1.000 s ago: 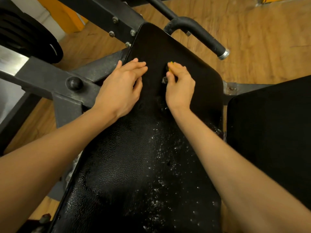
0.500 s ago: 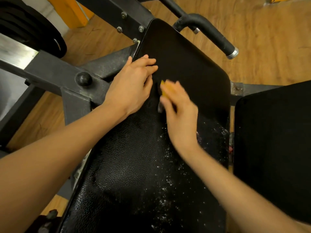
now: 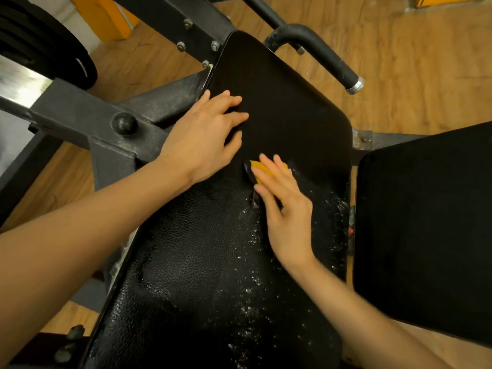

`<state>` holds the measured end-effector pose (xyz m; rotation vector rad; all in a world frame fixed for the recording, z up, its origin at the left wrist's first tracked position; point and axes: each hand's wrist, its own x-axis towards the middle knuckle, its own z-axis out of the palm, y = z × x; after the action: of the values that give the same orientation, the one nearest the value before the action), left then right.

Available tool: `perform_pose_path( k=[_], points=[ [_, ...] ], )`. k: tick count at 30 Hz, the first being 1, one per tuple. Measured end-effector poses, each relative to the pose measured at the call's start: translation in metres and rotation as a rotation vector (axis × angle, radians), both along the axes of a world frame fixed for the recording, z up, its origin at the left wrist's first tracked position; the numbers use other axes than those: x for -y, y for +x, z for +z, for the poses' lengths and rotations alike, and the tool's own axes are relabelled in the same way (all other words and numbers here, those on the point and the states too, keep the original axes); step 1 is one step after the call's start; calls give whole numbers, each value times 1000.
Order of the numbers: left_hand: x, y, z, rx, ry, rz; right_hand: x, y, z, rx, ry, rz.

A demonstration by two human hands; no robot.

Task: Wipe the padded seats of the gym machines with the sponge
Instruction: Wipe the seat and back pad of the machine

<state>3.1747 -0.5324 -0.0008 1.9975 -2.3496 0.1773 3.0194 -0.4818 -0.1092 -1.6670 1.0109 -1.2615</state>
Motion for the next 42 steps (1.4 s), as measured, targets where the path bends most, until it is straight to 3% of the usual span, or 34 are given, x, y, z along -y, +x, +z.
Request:
perform_pose_path(
  k=[2, 6, 8, 13, 16, 20, 26, 32, 38, 42],
  points=[
    [-10, -4, 4, 30, 66, -9, 33, -4, -3, -40, -4, 24],
    [-53, -7, 5, 106, 140, -80, 109, 1, 0, 24, 227, -175],
    [-67, -4, 3, 146, 153, -100, 87, 3, 4, 17, 246, -231],
    [-65, -3, 0, 137, 162, -84, -9, -22, -17, -3, 70, -81],
    [-64, -3, -1, 129, 143, -91, 43, -20, -22, -54, 85, -112],
    [-65, -3, -1, 114, 139, -84, 102, -14, -14, -6, 285, -253],
    [-65, -3, -4, 123, 117, -86, -7, -37, -33, -66, 119, -174],
    [-65, -4, -3, 123, 122, -77, 93, -32, -25, -50, 306, -332],
    [-63, -3, -4, 119, 106, -87, -13, -55, -36, -115, 207, -230],
    [-63, -4, -5, 120, 112, -86, 39, -49, -45, -164, 246, -354]
  ],
)
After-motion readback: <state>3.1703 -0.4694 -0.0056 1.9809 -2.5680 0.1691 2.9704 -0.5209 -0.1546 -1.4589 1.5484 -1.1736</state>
